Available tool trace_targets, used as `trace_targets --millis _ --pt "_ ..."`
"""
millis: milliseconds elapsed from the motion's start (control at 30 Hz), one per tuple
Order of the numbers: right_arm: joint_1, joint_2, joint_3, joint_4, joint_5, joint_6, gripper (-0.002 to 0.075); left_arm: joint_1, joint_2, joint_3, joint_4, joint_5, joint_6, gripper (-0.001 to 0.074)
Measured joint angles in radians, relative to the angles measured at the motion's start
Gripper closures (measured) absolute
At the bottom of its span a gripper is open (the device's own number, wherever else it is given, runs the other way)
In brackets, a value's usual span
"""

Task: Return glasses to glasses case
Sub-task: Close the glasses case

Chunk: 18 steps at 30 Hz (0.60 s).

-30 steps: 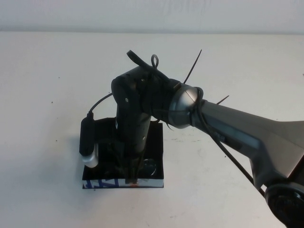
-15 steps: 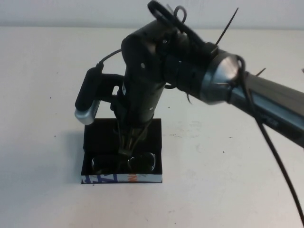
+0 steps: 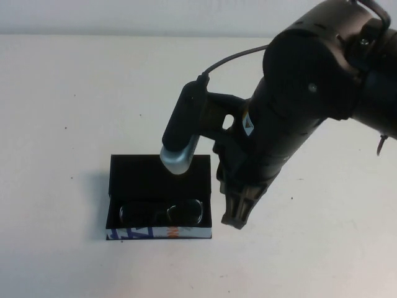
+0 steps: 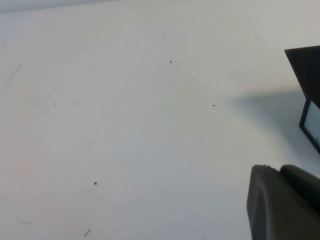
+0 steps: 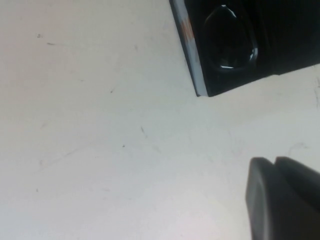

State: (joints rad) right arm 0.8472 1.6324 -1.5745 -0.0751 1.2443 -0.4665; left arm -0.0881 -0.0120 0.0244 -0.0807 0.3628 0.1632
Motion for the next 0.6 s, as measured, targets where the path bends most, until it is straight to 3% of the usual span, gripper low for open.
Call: trace_targets --millis 600 --pt "0.0 -0.009 0.005 0.053 -0.036 0.001 0.0737 0.0 0.0 0.002 -0.016 -0.052 -0.021 0.0735"
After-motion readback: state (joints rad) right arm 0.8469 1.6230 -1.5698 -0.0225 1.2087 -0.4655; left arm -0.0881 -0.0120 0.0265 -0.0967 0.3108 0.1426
